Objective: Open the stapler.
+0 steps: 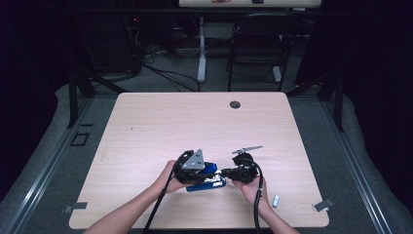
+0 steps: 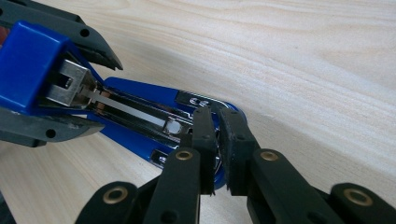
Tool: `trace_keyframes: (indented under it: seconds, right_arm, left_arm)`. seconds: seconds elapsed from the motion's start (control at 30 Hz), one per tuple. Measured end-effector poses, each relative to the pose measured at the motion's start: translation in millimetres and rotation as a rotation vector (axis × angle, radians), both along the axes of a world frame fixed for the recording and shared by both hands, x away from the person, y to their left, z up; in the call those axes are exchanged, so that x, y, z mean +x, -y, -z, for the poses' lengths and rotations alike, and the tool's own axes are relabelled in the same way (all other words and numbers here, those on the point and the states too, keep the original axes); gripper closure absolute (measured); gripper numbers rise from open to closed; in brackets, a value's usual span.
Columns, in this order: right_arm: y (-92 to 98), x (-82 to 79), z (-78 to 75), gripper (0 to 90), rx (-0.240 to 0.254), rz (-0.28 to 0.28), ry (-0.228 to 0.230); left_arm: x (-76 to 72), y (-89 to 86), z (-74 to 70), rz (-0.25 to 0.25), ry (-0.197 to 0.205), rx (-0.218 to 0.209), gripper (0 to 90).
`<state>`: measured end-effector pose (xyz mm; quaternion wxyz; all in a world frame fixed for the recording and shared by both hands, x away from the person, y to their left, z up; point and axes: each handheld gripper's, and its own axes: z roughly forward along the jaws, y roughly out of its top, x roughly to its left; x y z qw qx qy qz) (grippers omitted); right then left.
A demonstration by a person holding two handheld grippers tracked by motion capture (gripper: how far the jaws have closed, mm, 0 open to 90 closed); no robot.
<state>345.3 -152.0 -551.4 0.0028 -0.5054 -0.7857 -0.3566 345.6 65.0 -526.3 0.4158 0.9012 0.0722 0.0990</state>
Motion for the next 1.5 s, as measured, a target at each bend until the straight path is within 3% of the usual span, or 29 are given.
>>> trace_keyframes:
  seconds: [0.3, 0.57, 0.73, 0.93, 1.2, 1.5]
  right_arm:
    - [0.1, 0.2, 0.2, 85.5, -0.001, -0.004, 0.004]
    - [1.5, 0.6, 1.5, 85.5, 0.014, 0.002, 0.002]
    - [1.9, 1.0, 1.9, 85.4, 0.019, 0.001, 0.001]
    - [2.0, 1.1, 2.0, 85.4, 0.021, 0.001, 0.000]
    - [1.1, 0.6, 1.2, 85.6, 0.010, 0.000, 0.001]
    - [-0.6, 0.4, 0.1, 86.0, -0.006, -0.008, 0.007]
  left_arm:
    - [0.3, 11.1, -1.5, -0.019, 0.010, 0.074, 64.9]
    - [1.0, 18.3, -2.7, -0.006, 0.028, 0.115, 64.2]
    - [3.0, 22.7, -1.0, 0.002, 0.014, 0.131, 64.2]
    - [5.5, 27.7, -1.4, 0.009, -0.003, 0.124, 64.2]
    - [4.7, 14.7, -11.2, 0.014, -0.013, 0.088, 65.2]
    - [-5.0, -4.4, -25.0, -0.046, -0.009, 0.073, 65.2]
